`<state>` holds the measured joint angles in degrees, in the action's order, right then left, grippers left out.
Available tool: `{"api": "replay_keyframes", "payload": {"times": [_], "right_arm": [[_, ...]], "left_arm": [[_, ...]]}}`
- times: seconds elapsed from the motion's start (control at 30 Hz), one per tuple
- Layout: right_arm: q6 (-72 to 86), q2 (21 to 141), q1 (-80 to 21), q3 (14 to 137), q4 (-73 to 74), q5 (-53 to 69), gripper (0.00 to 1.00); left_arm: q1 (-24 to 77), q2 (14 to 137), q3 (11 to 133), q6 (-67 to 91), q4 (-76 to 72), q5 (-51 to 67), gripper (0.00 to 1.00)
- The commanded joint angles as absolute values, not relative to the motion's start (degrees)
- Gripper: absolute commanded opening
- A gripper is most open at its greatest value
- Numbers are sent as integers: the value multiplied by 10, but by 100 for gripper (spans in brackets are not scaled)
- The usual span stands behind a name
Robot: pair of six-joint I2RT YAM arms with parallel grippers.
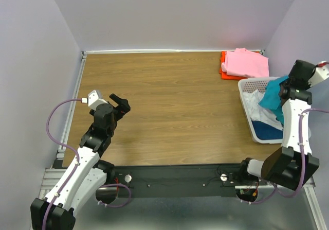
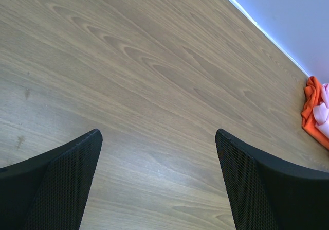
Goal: Fold and stack the t-shirts
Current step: Grab the tshirt from the pile, then move the tshirt to the center of the board
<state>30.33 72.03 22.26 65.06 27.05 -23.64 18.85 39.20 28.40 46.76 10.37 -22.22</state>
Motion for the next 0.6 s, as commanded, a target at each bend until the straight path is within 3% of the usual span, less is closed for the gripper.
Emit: {"api": "replay_keyframes", "payload": {"times": [0.0,0.17,0.4,0.57], "right_arm": [[276,686,228,733,290,-192,2],[268,668,229,824,289,-86,1],[243,735,202,939,285,248,1],[201,789,33,991,273,228,1]], "left_arm": [[187,392,281,459,93,-215,98],[186,393,283,458,92,-213,98],[186,395,282,456,85,-193,98],[186,400,286,453,70,-169,98]]}}
